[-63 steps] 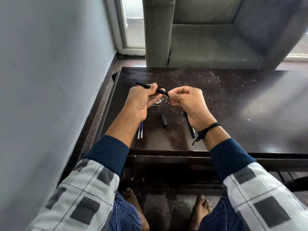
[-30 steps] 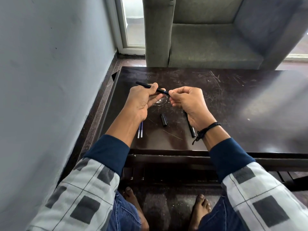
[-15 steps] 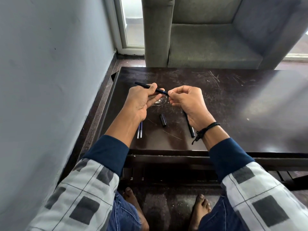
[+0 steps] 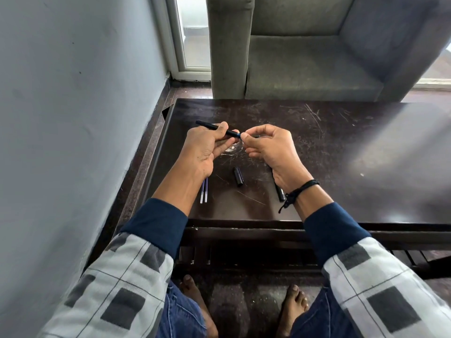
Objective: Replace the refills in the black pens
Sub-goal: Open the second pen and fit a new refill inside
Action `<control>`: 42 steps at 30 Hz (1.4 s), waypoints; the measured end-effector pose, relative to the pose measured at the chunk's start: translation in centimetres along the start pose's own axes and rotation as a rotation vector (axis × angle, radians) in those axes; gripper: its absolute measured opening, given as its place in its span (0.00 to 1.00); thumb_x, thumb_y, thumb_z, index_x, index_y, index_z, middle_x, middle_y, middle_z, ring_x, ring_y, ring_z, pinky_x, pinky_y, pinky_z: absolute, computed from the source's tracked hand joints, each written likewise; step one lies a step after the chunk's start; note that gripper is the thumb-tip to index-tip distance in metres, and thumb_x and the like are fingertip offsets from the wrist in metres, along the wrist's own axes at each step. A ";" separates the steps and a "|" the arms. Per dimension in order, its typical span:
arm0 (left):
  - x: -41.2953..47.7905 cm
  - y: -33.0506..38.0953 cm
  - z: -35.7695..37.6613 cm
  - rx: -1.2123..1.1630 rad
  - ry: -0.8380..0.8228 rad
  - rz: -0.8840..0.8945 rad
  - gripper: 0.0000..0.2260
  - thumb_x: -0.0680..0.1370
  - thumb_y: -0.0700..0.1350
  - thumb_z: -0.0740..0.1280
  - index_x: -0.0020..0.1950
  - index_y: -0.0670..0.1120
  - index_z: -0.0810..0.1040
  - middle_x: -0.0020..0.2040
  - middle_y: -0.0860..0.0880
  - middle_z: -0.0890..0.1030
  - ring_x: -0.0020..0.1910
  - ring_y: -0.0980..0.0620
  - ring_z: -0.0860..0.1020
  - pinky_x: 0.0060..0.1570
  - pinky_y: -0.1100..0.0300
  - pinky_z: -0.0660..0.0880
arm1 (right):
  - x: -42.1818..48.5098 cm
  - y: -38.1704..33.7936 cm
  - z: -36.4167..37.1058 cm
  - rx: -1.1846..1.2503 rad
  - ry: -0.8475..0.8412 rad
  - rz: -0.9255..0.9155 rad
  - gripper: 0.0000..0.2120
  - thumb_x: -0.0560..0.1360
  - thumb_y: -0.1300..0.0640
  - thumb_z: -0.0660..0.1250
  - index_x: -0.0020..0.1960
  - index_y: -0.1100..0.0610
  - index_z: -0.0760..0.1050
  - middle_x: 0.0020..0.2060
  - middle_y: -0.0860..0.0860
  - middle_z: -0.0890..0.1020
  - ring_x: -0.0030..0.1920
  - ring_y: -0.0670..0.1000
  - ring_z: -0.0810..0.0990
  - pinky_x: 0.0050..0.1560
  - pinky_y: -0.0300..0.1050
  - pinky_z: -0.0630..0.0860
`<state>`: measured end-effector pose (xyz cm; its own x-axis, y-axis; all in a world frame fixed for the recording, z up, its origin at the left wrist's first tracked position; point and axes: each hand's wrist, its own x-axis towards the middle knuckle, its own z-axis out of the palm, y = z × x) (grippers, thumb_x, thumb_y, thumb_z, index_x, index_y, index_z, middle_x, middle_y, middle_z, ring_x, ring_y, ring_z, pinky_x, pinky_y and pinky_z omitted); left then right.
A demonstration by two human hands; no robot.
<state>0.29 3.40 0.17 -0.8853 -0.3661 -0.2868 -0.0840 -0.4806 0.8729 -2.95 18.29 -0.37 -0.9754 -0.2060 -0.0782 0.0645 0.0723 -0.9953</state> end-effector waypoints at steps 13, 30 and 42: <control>-0.1 0.0 0.1 -0.013 -0.001 0.000 0.08 0.79 0.34 0.68 0.57 0.32 0.76 0.45 0.36 0.84 0.41 0.43 0.86 0.39 0.61 0.83 | 0.4 0.1 -0.2 -0.003 0.004 0.022 0.08 0.76 0.57 0.75 0.51 0.60 0.81 0.39 0.54 0.85 0.37 0.46 0.82 0.40 0.37 0.81; 0.0 0.0 0.1 0.002 -0.004 -0.007 0.03 0.79 0.35 0.68 0.51 0.35 0.78 0.45 0.36 0.85 0.44 0.42 0.86 0.41 0.60 0.83 | 0.2 0.2 0.1 -0.018 0.000 0.025 0.06 0.79 0.59 0.72 0.48 0.62 0.82 0.38 0.56 0.85 0.37 0.48 0.83 0.40 0.38 0.81; 0.0 -0.1 0.1 -0.005 -0.005 -0.013 0.07 0.79 0.34 0.68 0.55 0.33 0.77 0.48 0.34 0.84 0.47 0.40 0.85 0.43 0.58 0.84 | 0.2 0.2 0.0 -0.014 0.005 0.031 0.06 0.78 0.60 0.72 0.50 0.64 0.82 0.39 0.56 0.85 0.38 0.49 0.83 0.39 0.37 0.81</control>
<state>0.23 3.54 0.17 -0.8865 -0.3555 -0.2963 -0.0936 -0.4893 0.8671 -3.11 18.27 -0.53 -0.9740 -0.1991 -0.1084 0.0915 0.0920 -0.9915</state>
